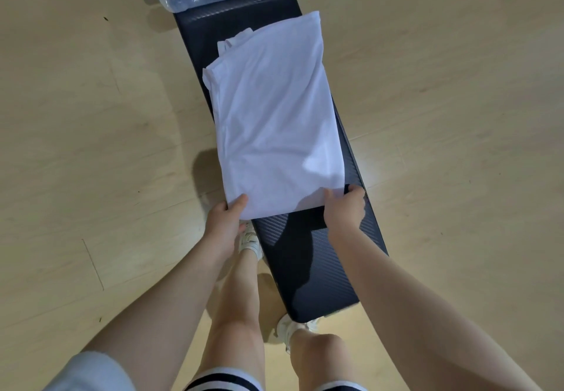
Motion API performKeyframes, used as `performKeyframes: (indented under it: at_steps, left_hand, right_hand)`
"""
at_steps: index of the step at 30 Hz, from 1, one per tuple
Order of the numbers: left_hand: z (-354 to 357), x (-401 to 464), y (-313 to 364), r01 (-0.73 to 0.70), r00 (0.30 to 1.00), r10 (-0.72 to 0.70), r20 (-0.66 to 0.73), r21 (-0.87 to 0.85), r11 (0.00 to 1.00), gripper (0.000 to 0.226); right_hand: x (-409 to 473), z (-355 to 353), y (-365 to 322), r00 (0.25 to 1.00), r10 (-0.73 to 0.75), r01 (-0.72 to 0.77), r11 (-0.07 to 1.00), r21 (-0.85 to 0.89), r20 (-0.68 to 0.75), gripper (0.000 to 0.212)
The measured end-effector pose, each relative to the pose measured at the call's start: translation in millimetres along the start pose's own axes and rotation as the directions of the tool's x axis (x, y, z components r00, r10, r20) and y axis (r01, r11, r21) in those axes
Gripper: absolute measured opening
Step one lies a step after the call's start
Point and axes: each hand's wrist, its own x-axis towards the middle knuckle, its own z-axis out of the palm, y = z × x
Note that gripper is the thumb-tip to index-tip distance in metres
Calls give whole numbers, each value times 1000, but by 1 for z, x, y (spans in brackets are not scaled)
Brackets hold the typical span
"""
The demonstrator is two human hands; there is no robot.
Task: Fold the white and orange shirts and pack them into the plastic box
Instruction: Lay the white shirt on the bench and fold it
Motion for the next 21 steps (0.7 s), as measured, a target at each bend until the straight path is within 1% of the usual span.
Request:
performKeyframes:
  at_steps: [2, 3, 5, 6, 8, 10, 11, 12, 14, 15, 16, 18, 19, 20, 21]
  left_hand:
    - [-1, -2, 2, 6, 1000, -6, -4, -45, 999, 31]
    - [-2, -5, 3, -8, 1000, 7, -11, -57, 998, 30]
    - [-2, -11, 5, -49, 999, 48, -21, -74, 996, 28]
    - [-2, -16, 7, -70, 997, 68, -21, -96, 993, 26]
    - [-4, -29, 12, -114, 993, 112, -24, -147, 982, 23]
    - [-6, -45, 15, -170, 985, 163, -52, -185, 968, 11]
    - [-7, -55, 17, -201, 979, 191, -72, -198, 959, 3]
    - [-6, -68, 18, -228, 973, 213, -94, -206, 952, 2]
    - [-2, -90, 18, -283, 956, 259, -136, -201, 938, 13]
    - [1, -108, 16, -308, 948, 281, -150, -210, 928, 22]
    - [3, -125, 14, -317, 945, 286, -155, -238, 918, 29]
    - [5, -158, 13, -279, 959, 243, -148, -330, 902, 38]
    - [5, -171, 15, -253, 967, 218, -134, -370, 894, 41]
    - [3, -183, 20, -236, 971, 207, -115, -392, 889, 39]
    - [2, -193, 27, -237, 972, 219, -90, -399, 886, 29]
  right_hand:
    - [1, 6, -7, 997, 75, -75, 997, 30, 5, 44]
    - [2, 7, -9, 994, 101, -103, 993, 65, 29, 36]
    - [-2, 3, -11, 980, 148, -171, 969, 179, 133, 16]
    - [-5, -2, -11, 969, 151, -199, 945, 258, 194, 10]
    - [-15, -16, -9, 951, 101, -222, 882, 416, 293, 10]
    - [-29, -33, -6, 944, 37, -200, 855, 479, 328, 14]
    - [-38, -42, -3, 952, -2, -159, 852, 498, 307, 12]
    - [-47, -53, 0, 967, -47, -88, 859, 504, 249, 10]
    - [-63, -73, 6, 986, -139, 71, 857, 510, 96, 13]
    - [-76, -87, 9, 984, -173, 120, 829, 546, 47, 18]
    - [-89, -100, 11, 981, -194, 142, 793, 593, 24, 26]
    - [-112, -127, 12, 974, -225, 158, 737, 657, 18, 40]
    - [-122, -139, 11, 970, -245, 172, 719, 673, 14, 41]
    - [-129, -149, 8, 963, -271, 197, 704, 682, 2, 37]
    - [-135, -157, 4, 953, -303, 234, 695, 680, -18, 29]
